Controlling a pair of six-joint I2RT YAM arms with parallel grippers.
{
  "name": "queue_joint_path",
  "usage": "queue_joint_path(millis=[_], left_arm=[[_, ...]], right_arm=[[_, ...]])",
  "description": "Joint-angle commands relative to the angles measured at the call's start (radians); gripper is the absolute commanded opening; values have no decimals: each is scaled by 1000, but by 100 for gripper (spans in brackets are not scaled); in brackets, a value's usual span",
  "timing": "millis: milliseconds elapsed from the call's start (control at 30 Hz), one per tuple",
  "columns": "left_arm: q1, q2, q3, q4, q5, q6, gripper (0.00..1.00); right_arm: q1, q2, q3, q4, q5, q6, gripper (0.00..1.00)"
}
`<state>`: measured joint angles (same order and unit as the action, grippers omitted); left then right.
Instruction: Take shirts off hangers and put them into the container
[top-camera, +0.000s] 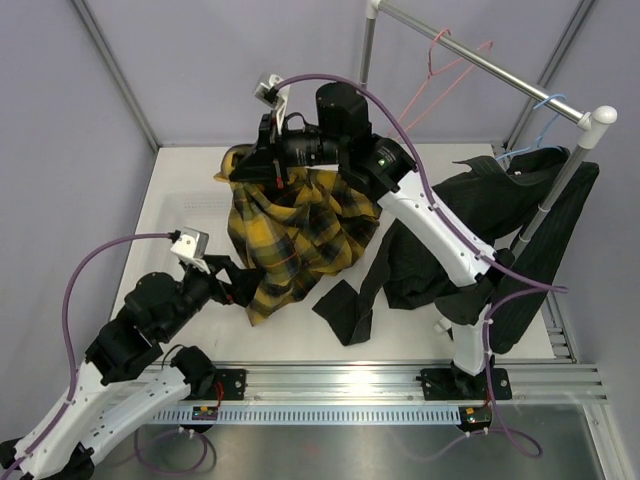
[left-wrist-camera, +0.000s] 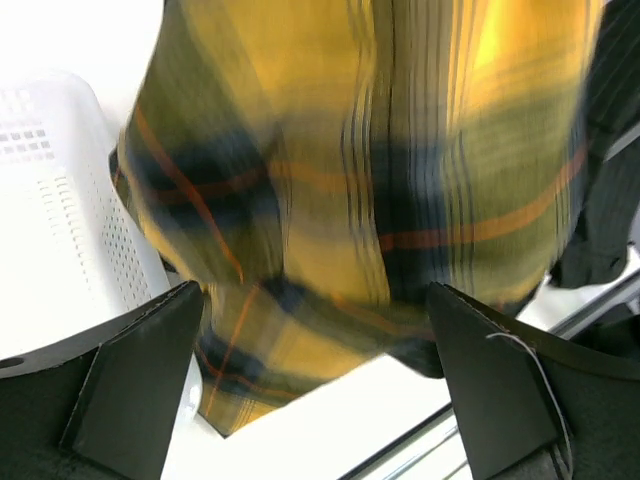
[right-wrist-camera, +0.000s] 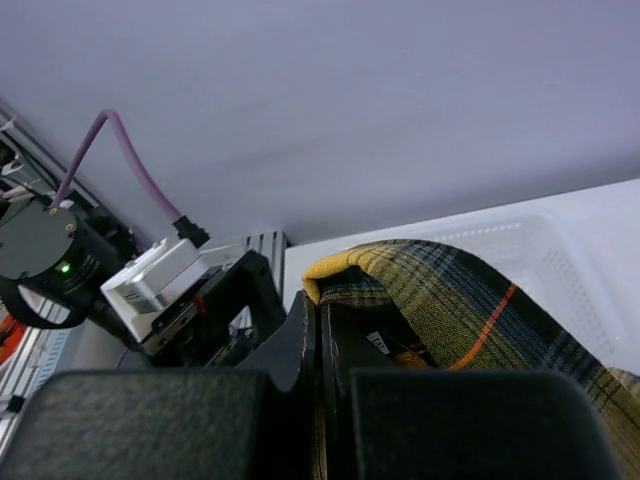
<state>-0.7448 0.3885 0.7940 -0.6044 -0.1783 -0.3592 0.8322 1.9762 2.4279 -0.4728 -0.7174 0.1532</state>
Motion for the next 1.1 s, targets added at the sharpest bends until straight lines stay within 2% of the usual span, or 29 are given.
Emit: queue_joint_path(millis=[0,100,300,433,533,567,833,967,1067], left_arm=[[-2,-14,4,172,13,52,99],[-1,-40,2,221,46,58,99],[-2,-57,-53,371,109,54,99],[-2,13,-82,480,157,57,99],[-1,44,-108,603,287,46,99],[-1,67,-113,671,304,36,99],[-2,203,-111,906,394,22,99],[-2,282,-73,977,405,61,99],[-1,364,-4,959,387,133,99]], right_arm=[[39,-134,-55,19,-7,-20,0],[39,-158,-56,-50,26,-35,0],[39,-192,-116,-58,35,-23,0],[44,-229,-177,-21,18,2,0],[48,-241,-179,-26,18,3,0],[48,-244,-179,-27,18,2,0],[67,-284,-202,-15,-5,48,0],[85,-318,-242,3,-7,69,0],[113,-350,-260,-9,21,92,0]])
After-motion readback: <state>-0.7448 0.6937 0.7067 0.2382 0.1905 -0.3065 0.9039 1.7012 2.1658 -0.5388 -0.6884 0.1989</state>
